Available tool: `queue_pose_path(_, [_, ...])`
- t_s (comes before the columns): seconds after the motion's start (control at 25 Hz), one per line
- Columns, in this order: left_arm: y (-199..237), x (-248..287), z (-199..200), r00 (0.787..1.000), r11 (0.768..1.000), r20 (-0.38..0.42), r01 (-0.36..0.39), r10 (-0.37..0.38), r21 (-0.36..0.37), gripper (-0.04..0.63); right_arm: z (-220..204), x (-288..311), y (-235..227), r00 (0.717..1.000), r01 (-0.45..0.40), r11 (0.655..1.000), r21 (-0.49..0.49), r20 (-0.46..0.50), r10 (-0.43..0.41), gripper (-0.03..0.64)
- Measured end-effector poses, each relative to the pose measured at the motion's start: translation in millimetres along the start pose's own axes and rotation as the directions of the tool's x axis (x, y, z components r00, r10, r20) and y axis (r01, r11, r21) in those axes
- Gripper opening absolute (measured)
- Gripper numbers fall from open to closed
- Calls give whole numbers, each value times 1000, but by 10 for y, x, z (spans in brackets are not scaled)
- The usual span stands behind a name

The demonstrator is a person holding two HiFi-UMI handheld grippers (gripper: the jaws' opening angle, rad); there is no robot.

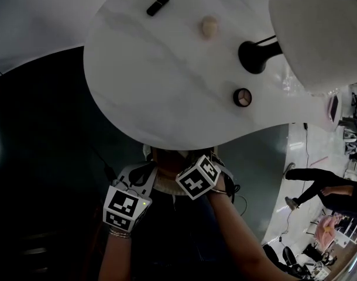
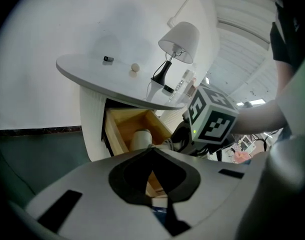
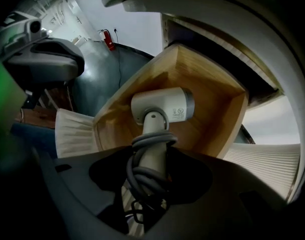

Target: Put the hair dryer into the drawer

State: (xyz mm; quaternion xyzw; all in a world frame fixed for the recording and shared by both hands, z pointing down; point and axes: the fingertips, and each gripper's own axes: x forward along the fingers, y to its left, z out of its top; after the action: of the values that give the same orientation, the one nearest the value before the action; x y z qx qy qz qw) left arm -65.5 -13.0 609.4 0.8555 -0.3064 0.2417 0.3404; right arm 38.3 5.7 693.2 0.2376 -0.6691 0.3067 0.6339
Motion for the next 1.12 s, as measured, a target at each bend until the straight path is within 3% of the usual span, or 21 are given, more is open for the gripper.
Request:
queue_pose_path(0.4, [34, -37, 2, 1000, 1000, 8, 7, -7, -4, 15, 72, 49, 11, 1000, 13, 999, -50, 9, -13, 221])
queue_pose_path(0.6, [37, -56, -25, 1000, 1000, 4, 9, -9, -3, 15, -35, -11, 51, 999, 23, 997, -72, -32, -25, 222])
queue_pose_path(0.88, [1, -36, -5, 1000, 1000, 0, 21, -21, -2, 15, -147, -298, 47, 1000, -7, 994, -110, -29, 4, 258])
queue_pose_path(1.12, [-41, -6, -19, 999, 999, -10, 42, -42, 7, 15, -434, -268, 74, 992, -68, 986, -150, -115, 51, 239])
